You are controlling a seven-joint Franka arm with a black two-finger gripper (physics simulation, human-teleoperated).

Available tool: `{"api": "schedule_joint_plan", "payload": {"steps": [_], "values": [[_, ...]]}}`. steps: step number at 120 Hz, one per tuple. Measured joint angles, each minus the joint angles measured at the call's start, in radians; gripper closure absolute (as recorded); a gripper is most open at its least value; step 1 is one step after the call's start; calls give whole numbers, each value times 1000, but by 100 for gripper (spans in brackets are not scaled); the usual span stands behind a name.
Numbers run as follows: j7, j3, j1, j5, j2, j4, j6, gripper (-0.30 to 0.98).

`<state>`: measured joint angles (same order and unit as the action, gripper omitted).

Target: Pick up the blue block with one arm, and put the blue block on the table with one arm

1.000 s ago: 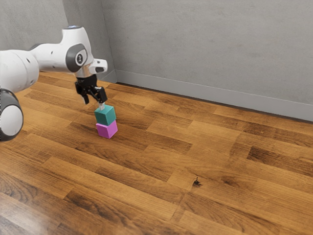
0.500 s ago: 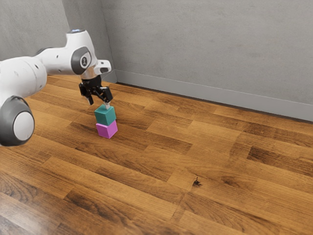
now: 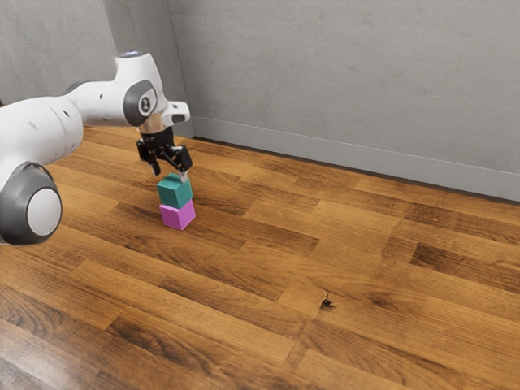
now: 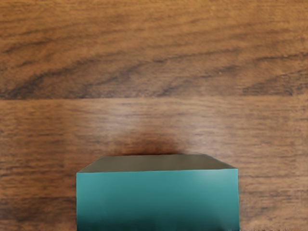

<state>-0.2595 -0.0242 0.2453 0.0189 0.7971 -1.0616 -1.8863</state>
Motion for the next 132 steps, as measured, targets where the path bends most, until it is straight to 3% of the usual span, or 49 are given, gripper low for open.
{"api": "schedule_joint_plan", "payload": {"steps": [102,132], "values": [[-72,4,-9,-5,25,-20,-11,0],[-78,5,-9,-4,25,-19,-11,15]]}}
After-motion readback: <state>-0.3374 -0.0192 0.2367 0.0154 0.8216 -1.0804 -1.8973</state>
